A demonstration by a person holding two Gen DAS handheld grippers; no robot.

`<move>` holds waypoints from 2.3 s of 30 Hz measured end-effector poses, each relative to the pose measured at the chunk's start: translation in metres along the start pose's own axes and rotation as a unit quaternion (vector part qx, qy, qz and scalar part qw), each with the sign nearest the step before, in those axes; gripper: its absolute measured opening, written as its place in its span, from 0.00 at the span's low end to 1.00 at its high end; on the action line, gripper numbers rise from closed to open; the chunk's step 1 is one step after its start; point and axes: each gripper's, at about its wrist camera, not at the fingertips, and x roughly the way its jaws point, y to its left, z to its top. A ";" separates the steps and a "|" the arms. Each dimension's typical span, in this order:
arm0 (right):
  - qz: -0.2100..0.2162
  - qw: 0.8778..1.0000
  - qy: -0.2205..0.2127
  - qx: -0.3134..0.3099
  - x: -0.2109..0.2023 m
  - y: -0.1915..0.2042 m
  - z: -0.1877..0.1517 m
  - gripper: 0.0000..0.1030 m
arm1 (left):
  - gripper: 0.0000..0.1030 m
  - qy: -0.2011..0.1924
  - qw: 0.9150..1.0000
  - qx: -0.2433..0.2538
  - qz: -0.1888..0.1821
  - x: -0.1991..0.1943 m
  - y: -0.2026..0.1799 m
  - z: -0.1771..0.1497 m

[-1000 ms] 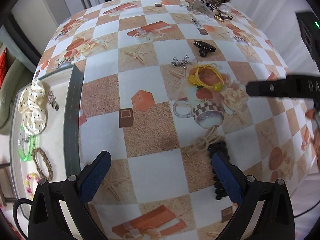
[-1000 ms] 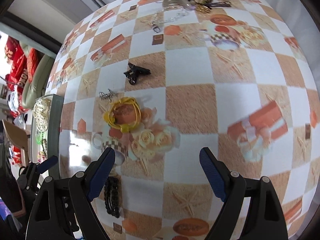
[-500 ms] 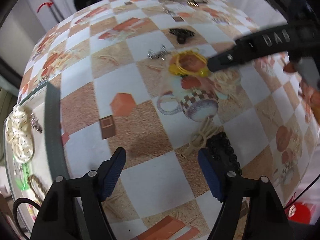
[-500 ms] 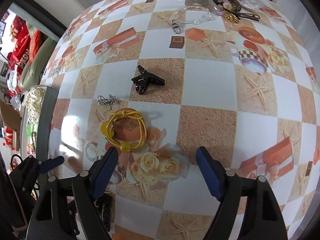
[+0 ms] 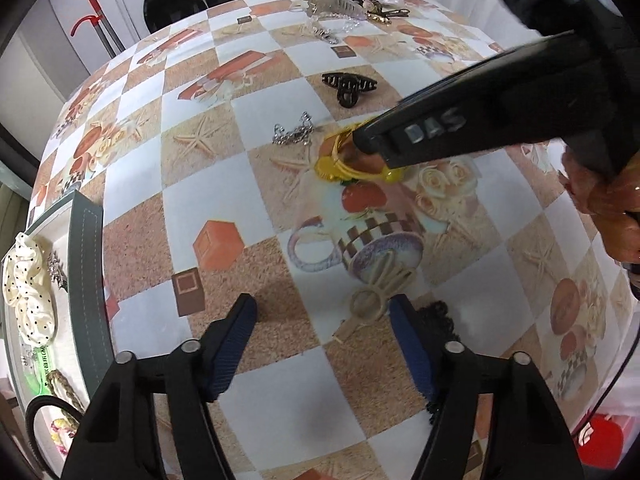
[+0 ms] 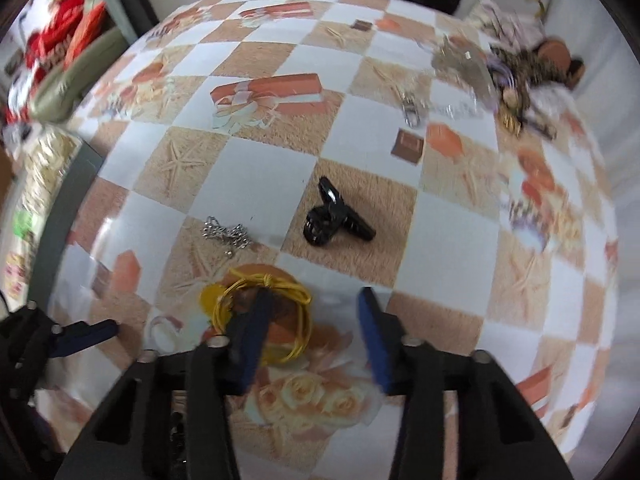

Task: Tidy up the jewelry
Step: 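Grasp the beige bunny-ear clip with the left tool while the right tool grasps the yellow tie, then release the bunny clip into the tray with the left tool while the right tool drops the yellow tie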

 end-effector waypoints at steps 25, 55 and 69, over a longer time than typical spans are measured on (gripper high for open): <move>0.084 0.986 -0.009 0.144 -0.036 -0.036 -0.036 0.03 | 0.23 -0.014 0.993 -0.107 -0.055 -0.027 0.024 0.003; 0.013 0.992 0.031 0.120 -0.022 -0.003 -0.049 0.57 | 0.23 -0.052 0.983 -0.177 -0.016 -0.083 0.095 -0.047; 0.009 0.989 0.005 0.148 -0.046 0.000 -0.056 0.02 | 0.23 -0.064 0.981 -0.181 -0.017 -0.094 0.100 -0.052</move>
